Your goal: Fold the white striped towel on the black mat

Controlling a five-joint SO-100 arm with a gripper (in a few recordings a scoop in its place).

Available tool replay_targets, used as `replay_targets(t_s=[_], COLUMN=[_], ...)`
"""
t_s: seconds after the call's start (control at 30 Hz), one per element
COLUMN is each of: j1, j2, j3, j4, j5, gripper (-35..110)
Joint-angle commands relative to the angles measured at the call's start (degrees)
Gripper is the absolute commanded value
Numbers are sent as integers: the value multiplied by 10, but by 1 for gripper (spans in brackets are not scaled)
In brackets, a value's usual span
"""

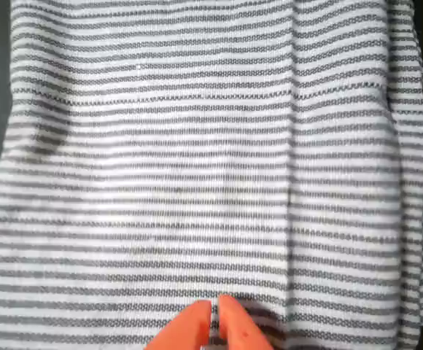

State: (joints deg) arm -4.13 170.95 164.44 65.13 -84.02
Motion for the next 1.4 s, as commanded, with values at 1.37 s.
replay_targets(t_s=[1.37], j1=[35], j2=[200], j3=[140], j4=[107], j5=[-35], gripper=[0])
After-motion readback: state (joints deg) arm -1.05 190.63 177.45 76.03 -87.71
